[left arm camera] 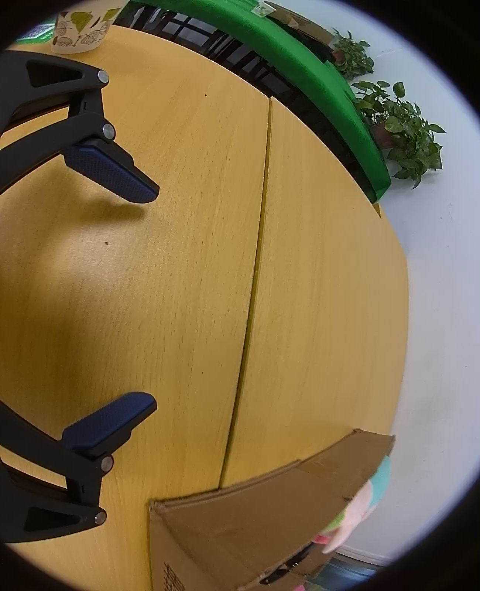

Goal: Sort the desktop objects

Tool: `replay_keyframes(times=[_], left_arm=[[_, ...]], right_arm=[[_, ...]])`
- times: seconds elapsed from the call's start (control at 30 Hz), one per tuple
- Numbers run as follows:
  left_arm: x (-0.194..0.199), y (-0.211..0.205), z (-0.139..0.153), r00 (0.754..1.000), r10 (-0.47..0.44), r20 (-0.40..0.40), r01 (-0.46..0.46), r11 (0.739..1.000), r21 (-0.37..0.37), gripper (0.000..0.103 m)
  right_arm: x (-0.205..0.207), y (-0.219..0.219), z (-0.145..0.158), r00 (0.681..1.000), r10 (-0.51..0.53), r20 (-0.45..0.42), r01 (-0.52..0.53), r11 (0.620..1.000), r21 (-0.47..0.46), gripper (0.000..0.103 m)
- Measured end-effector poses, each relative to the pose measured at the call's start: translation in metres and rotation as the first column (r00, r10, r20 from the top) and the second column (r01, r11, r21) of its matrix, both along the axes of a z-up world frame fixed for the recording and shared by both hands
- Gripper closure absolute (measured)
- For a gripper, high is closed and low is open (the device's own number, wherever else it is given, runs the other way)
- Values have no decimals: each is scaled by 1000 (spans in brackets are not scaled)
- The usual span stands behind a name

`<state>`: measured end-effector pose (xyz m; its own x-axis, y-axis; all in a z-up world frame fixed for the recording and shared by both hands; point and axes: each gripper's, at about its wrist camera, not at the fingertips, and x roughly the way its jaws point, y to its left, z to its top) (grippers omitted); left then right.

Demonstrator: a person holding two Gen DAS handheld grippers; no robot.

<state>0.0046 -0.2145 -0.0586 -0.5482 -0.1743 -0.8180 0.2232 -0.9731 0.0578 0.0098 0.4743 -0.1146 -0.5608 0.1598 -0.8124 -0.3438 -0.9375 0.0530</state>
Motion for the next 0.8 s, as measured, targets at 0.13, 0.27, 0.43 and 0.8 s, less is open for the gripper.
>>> replay_keyframes(times=[0.13,0.27,0.43,0.8], left_arm=[[-8,-11,-2,1000,15,-15,-14,999,52,0],[-16,-13,0,999,31,-33,-30,998,52,0],[-26,-17,0,999,40,-32,-38,998,53,0],[-31,-20,2,999,40,-30,-39,998,55,0]], right_arm=[[-6,12,-8,999,-38,37,38,999,24,0],[-12,16,-9,998,-62,30,61,998,33,0],[-13,26,-12,992,-126,13,125,991,39,0],[-23,17,-8,992,-127,20,126,991,38,0]])
